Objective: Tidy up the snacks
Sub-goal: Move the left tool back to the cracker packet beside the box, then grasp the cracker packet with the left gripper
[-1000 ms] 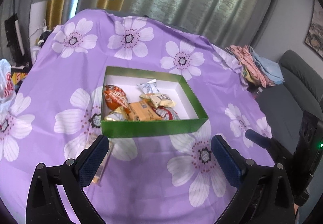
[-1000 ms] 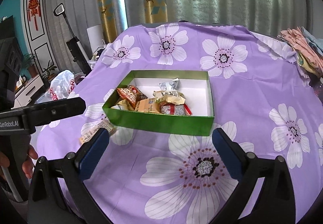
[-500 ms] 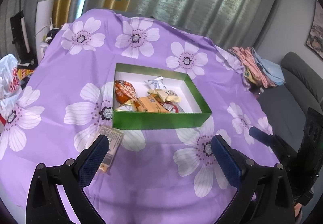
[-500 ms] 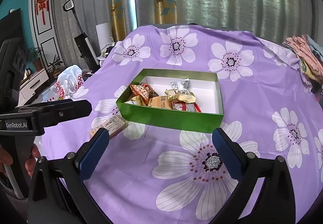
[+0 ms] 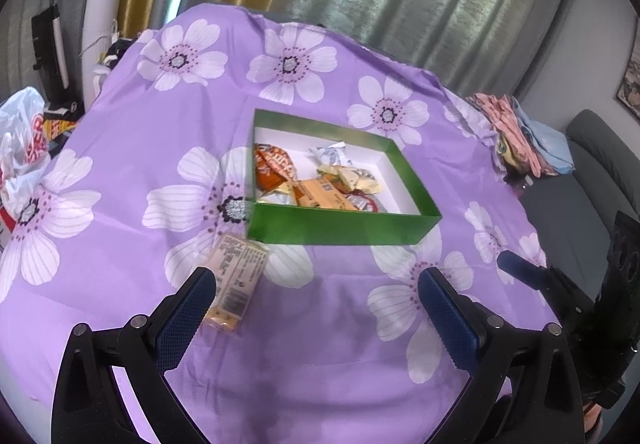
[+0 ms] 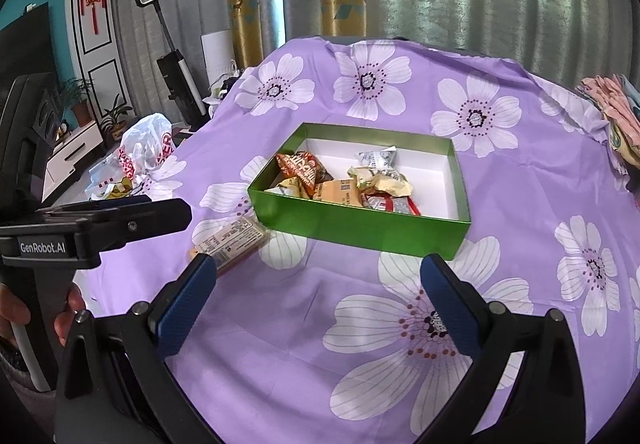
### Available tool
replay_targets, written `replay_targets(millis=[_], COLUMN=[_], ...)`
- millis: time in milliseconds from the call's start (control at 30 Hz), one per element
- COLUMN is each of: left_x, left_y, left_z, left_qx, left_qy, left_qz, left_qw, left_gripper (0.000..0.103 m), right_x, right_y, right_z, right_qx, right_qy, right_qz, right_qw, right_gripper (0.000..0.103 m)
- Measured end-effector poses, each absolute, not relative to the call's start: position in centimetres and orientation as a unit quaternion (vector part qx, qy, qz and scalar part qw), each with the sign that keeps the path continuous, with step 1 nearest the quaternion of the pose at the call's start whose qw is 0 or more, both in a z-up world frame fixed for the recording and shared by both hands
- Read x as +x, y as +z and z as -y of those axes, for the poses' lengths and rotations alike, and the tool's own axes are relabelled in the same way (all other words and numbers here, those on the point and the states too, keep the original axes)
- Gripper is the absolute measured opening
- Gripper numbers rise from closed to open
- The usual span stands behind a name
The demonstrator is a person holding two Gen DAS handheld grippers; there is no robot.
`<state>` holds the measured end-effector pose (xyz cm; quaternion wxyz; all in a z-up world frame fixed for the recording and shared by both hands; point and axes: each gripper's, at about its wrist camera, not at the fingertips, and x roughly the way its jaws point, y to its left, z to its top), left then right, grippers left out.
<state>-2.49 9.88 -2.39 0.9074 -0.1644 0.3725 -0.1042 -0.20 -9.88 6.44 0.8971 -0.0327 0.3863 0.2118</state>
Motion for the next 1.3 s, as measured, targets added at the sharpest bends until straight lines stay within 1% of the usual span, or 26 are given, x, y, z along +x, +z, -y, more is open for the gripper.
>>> replay_targets(millis=[200,433,633,900,967,1033,1200,1233,1267,1300], left_x=[-2.0,-1.0,0.6,2.7,3.1,3.4,3.7,3.7,3.8,3.8], left_y=[-4.0,-7.2,-10.2,-12.0,-12.3,-12.7,-13.1,-13.2,-13.2,-13.3], left_z=[-11.8,-14.3,-15.1,-15.5,-15.3,-15.1,-15.1,-15.1,-15.1,-15.1], left_qx=[-0.176,-0.191,-0.18,-0.165,-0.158,-0.151,-0.145,-0.143,-0.14,-0.136], left_qy=[-0.083,-0.051,-0.049,-0.077,-0.087,-0.092,-0.105,-0.107,-0.108,-0.109], left_qz=[-0.384,-0.413,-0.44,-0.453,-0.457,-0.463,-0.467,-0.467,-0.468,-0.469], left_qw=[0.903,0.889,0.879,0.873,0.871,0.868,0.866,0.866,0.866,0.865], left_gripper=[0.101,0.101,0.101,0.1,0.092,0.087,0.083,0.078,0.075,0.075], right_x=[0.2,0.7,1.4,2.8,3.1,3.3,4.0,4.1,4.2,4.3], right_y=[5.1,1.8,-1.0,-4.0,-4.3,-4.6,-5.5,-5.6,-5.7,-5.8], right_z=[8.4,5.8,3.5,0.0,-0.9,-1.7,-3.5,-3.7,-3.8,-4.1], right_qx=[-0.037,-0.035,-0.014,-0.002,-0.003,-0.004,-0.014,-0.016,-0.017,-0.018], right_qy=[0.223,0.264,0.306,0.347,0.357,0.366,0.38,0.381,0.382,0.385], right_qz=[-0.403,-0.44,-0.466,-0.478,-0.478,-0.478,-0.484,-0.485,-0.487,-0.488], right_qw=[0.887,0.857,0.83,0.807,0.803,0.798,0.788,0.787,0.785,0.783], right_gripper=[0.102,0.102,0.102,0.102,0.101,0.101,0.098,0.097,0.097,0.095])
